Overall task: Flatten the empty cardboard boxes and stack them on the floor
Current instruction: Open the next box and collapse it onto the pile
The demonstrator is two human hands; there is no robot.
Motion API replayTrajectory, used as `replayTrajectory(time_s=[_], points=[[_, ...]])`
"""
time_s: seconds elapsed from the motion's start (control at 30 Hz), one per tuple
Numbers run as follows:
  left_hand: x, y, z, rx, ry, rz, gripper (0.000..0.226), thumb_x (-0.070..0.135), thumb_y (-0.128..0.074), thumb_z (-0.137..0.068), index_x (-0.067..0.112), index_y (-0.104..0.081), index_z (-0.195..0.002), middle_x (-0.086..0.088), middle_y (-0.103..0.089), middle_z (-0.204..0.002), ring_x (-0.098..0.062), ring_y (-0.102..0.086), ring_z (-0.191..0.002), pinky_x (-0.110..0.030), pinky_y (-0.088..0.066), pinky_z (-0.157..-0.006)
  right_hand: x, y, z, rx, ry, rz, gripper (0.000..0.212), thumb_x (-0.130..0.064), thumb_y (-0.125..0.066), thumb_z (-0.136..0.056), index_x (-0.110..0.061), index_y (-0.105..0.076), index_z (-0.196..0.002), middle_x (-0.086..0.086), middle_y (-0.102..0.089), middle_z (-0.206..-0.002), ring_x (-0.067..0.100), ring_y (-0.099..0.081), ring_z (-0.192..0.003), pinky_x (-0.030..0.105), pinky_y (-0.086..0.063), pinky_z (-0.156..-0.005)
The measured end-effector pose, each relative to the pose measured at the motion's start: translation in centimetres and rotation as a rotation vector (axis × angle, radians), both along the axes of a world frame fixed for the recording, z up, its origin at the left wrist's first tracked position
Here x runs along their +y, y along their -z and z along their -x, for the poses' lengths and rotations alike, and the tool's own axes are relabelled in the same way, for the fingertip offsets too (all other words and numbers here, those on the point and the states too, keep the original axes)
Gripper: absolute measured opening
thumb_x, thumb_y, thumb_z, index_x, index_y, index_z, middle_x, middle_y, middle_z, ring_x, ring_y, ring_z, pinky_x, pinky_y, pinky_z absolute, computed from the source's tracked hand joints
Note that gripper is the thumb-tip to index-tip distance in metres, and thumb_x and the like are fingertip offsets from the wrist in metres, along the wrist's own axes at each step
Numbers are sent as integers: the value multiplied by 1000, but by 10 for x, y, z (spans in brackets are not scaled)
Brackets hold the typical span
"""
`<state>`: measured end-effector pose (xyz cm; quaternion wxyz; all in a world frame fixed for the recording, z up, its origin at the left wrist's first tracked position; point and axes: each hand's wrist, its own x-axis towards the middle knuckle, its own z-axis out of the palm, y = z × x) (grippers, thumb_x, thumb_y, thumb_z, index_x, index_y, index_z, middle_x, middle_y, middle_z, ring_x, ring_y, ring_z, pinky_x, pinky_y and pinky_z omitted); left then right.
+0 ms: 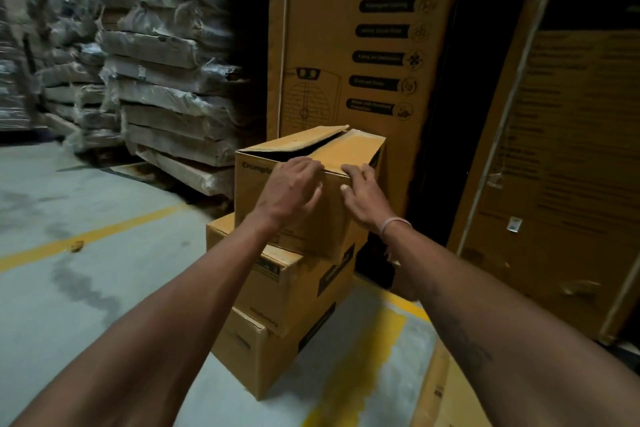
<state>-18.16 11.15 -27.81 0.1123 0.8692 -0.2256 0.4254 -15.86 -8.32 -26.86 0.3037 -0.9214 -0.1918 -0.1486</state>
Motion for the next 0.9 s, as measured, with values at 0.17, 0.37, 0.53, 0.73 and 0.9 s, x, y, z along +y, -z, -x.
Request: replayTrajectory(time_s=[0.17, 0.37, 0.53, 0.73, 0.9], points=[[8, -7, -13, -31, -200, 250, 49, 42, -52, -100, 20, -55, -143, -9, -44, -156, -28, -23, -155, -55, -23, -121, -11, 1, 1, 66, 0, -50, 45, -28, -40, -111, -31, -33, -156, 16, -16, -167, 41, -27, -151, 47, -28, -119], [30, -9, -33, 330, -386, 750, 62, 60, -50, -100, 26, -44, -151, -10, -27, -162, -39, -30, -147, -63, -33, -115, 1, 1, 1, 198, 23, -371, 42, -62, -41, -104, -33, -46, -133, 10, -44, -140, 29, -50, -116, 40, -40, -94], [21, -11, -36, 318, -501, 751, 83, 71, -59, -87, 21, -43, -150, -17, -43, -145, -39, -41, -134, -52, -40, -108, 5, -3, -15, 175, 289, -681, 27, -48, -55, -101, -24, -47, -111, 10, -56, -124, 26, -57, -95, 33, -42, -72], [25, -21, -36, 685, -79, 1144, 56, 54, -77, -80, 8, -70, -111, -8, -76, -101, -25, -72, -94, -42, -60, -83, -36, -2, -20, 431, 333, -1037, 71, -41, -83, -72, -10, -56, -129, 6, -66, -125, 28, -65, -107, 42, -55, -95], [-4, -35, -17, 729, 151, 1137, 68, 47, -90, -73, 6, -69, -123, -8, -77, -104, -24, -75, -97, -43, -63, -87, -68, -1, -3, 528, 218, -1073, 79, -44, -95, -56, -7, -68, -119, 15, -75, -107, 34, -73, -97, 55, -58, -95]])
